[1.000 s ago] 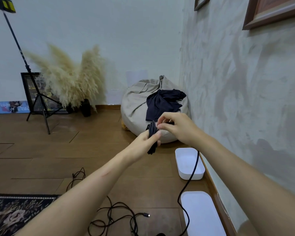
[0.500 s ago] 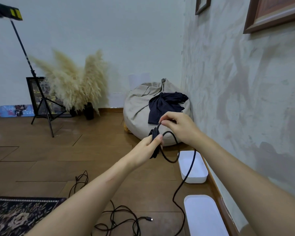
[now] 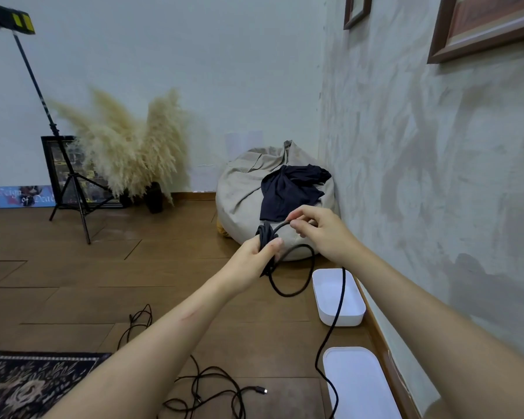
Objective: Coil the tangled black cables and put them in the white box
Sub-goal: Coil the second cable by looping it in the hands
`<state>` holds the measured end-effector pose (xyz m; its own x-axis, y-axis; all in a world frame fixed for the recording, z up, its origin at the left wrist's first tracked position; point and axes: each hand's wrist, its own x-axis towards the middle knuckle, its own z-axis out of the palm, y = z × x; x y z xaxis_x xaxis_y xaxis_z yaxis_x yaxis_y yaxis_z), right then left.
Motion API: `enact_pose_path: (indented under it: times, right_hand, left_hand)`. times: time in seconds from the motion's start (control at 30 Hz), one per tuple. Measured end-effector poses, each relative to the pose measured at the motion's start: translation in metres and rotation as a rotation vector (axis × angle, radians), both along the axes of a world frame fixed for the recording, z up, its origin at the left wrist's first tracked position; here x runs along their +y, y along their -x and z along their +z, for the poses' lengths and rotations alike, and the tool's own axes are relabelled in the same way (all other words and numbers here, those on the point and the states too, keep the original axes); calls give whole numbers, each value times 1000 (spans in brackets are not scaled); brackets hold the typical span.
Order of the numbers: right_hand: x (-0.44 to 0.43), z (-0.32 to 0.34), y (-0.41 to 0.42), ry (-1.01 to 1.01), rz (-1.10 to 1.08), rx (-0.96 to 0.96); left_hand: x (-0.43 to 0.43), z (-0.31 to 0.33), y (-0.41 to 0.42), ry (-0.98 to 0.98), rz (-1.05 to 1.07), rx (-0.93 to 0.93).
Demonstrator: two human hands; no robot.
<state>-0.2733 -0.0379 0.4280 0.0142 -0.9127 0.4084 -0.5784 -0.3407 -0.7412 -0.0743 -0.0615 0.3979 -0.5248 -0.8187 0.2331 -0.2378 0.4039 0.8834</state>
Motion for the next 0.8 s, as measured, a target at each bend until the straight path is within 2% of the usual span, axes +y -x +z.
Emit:
enact_pose_path:
  times: [0.2, 0.37, 0.6, 0.7, 0.8]
  right_hand:
    - [-2, -1, 5, -34, -16, 68]
    - [-3, -14, 14, -265, 58, 196]
    - [-10, -19, 8, -375, 73, 280]
    - [-11, -21, 2, -203, -50, 225]
    - [-11, -18, -6, -91, -16, 156]
  left_hand:
    - [-11, 4, -10, -129, 120, 109]
    - [-21, -2, -22, -85, 168, 104]
    - [-16, -1, -12, -91, 134, 94]
    - [-15, -1, -11, -77, 106, 82]
    - [-11, 0, -11, -74, 72, 44]
